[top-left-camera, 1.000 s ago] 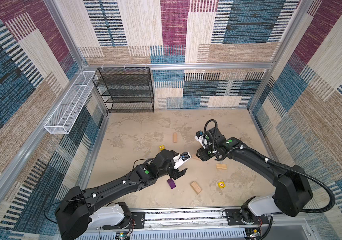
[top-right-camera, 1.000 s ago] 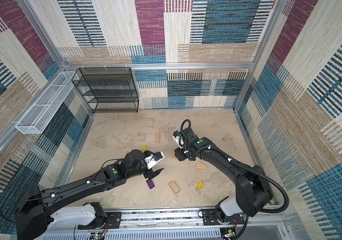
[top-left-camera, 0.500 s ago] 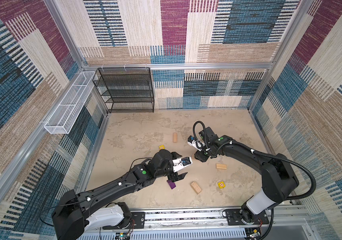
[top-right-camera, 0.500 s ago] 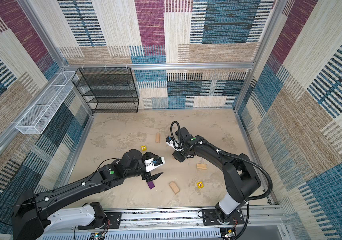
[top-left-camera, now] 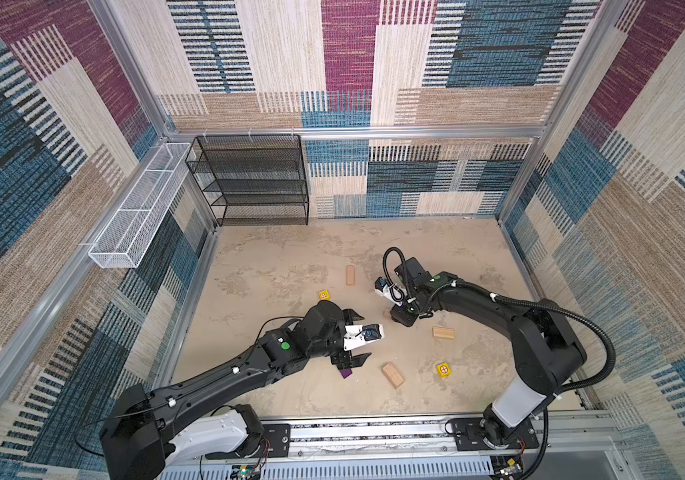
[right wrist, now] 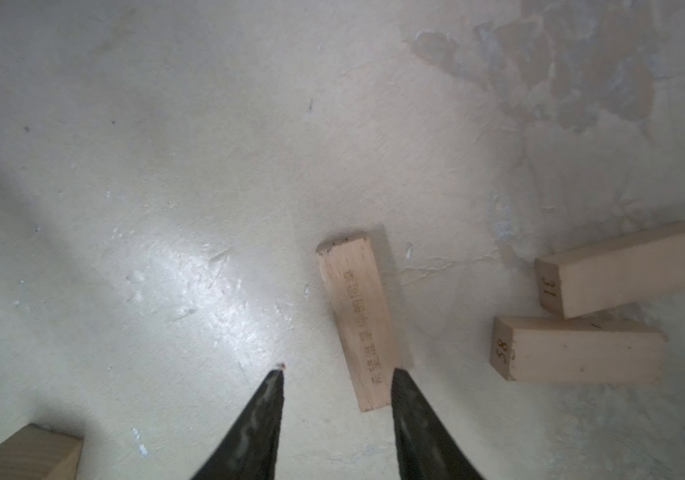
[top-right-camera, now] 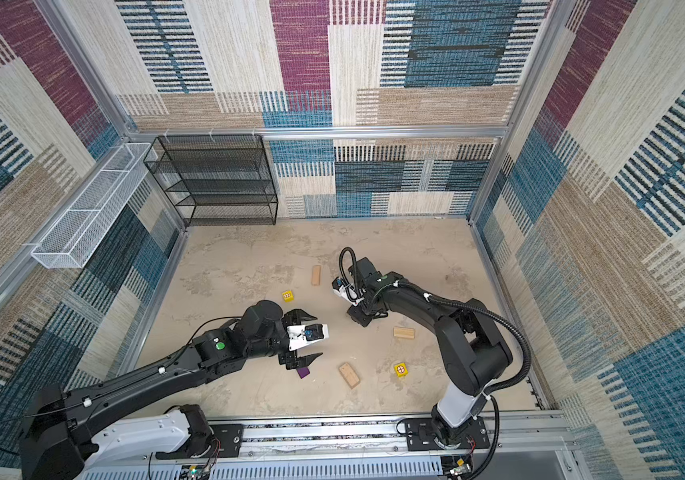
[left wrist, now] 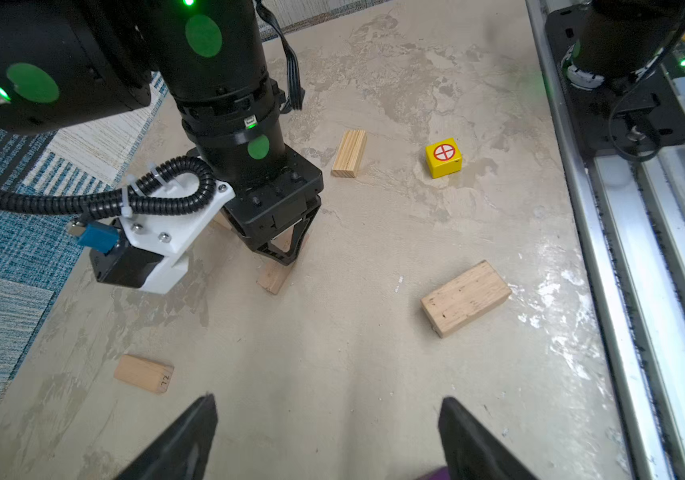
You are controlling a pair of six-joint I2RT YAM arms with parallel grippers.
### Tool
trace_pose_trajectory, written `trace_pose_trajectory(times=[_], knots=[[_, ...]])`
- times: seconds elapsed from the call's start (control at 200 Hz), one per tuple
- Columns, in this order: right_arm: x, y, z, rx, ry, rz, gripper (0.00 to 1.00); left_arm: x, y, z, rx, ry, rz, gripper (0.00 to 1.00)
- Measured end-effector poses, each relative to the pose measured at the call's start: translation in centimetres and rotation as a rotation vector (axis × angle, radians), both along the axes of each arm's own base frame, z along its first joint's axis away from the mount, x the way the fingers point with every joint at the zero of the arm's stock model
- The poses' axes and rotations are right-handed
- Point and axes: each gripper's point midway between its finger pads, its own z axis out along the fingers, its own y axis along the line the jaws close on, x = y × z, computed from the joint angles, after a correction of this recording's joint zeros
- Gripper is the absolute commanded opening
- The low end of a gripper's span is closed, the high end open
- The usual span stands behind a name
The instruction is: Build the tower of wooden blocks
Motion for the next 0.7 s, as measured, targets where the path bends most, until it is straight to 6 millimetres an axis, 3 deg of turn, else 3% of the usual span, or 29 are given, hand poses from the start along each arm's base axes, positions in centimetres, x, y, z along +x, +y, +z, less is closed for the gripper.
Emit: trace_pose_trajectory(times=[0.701], knots=[[0.9, -0.9, -1.9, -0.064, 0.026, -0.030, 0.46, 0.4, 0.3, 0.2, 0.015, -0.036, 0.008, 0.88]])
